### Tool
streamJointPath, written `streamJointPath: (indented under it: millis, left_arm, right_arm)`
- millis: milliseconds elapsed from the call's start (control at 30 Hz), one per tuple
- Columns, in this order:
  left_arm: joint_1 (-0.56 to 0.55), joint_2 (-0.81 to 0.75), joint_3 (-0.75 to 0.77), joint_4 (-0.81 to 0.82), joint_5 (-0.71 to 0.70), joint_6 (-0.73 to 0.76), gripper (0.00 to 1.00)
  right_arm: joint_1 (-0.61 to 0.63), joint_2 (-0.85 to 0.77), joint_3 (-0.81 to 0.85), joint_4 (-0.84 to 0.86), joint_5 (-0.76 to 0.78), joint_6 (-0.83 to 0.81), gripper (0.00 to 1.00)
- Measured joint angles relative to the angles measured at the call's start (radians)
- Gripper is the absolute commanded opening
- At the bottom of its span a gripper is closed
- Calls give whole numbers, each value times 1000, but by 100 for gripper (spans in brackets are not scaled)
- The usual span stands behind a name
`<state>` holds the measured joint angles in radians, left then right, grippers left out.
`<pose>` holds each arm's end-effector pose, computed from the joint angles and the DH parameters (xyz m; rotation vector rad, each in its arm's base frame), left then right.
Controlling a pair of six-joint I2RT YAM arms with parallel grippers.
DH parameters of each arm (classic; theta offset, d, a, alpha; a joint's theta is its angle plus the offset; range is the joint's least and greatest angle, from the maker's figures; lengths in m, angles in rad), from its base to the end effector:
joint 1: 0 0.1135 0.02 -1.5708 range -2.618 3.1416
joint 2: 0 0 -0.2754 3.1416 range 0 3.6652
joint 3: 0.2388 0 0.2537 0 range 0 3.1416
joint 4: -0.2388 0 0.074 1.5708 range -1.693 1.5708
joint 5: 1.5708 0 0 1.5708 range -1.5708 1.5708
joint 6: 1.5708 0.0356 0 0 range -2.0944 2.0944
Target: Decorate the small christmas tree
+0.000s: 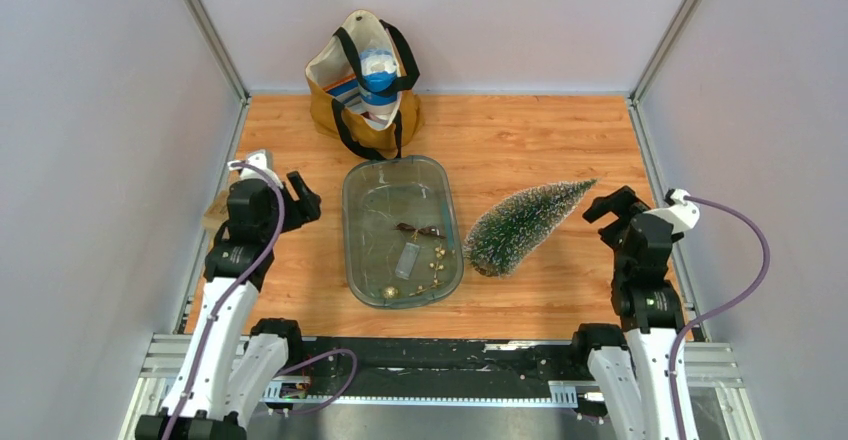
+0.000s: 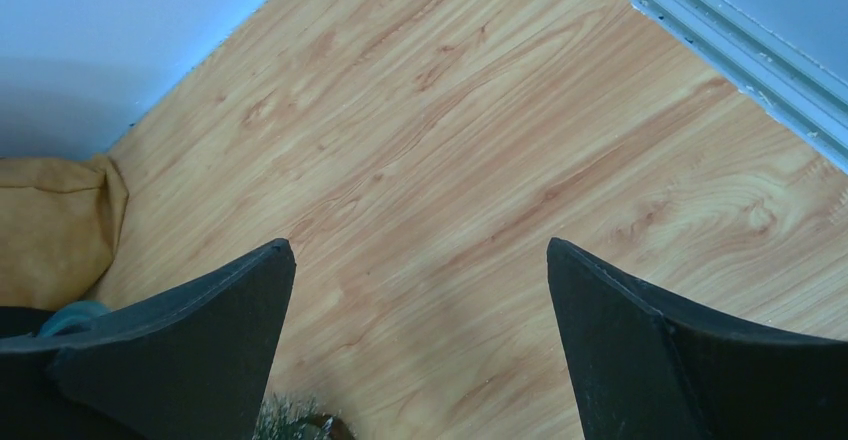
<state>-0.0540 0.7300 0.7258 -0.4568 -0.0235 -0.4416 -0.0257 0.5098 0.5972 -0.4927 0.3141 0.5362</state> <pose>0.1595 -0.0078 0.3074 -0.4082 2.0025 -0.2874 0.1187 -0.0141 0.2867 0.7342 1.8122 0.0257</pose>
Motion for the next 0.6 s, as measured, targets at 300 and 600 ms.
streamJointPath:
  millis: [300, 600]
  left_arm:
    - [-127, 158, -119, -43, 123, -6, 73]
    - [-177, 219, -179, 33, 146, -45, 31]
  right_arm:
    - [0, -2, -2, -91, -54, 17, 100]
    - [0, 81, -16, -92, -101, 18, 100]
